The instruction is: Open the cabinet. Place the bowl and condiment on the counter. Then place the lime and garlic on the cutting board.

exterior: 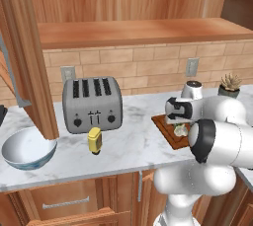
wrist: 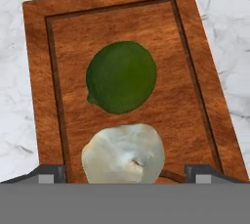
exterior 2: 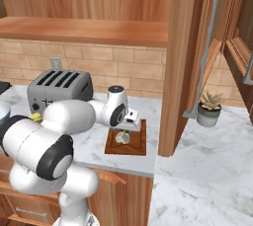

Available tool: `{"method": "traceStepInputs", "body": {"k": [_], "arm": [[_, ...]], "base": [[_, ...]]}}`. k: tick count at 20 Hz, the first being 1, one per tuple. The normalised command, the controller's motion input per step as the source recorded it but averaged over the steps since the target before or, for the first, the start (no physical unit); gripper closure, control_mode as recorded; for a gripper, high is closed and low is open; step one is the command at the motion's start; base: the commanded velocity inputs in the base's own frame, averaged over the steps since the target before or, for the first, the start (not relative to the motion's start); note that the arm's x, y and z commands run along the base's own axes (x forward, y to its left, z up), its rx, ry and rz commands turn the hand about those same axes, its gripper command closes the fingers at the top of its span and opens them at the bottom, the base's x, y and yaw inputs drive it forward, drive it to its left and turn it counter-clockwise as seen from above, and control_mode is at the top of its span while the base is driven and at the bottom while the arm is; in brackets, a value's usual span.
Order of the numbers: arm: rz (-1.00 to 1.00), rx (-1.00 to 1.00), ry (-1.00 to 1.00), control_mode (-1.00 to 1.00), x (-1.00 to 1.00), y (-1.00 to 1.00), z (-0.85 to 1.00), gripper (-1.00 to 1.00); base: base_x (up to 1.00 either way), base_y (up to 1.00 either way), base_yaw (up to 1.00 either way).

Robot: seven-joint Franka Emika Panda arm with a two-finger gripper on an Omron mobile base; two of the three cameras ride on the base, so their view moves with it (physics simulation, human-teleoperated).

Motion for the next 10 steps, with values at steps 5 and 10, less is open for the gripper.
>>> {"method": "traceStepInputs", "body": {"k": [5, 10], "arm": [[0.0, 0.0, -0.07, -1.0, -0.43, 0.06, 0.49, -1.0], [0.01, 0.0, -0.03, -1.0, -0.72, 0.62, 0.58, -1.0]], "base": [[0.0, 0.0, 0.0], [0.0, 0.0, 0.0]]}}
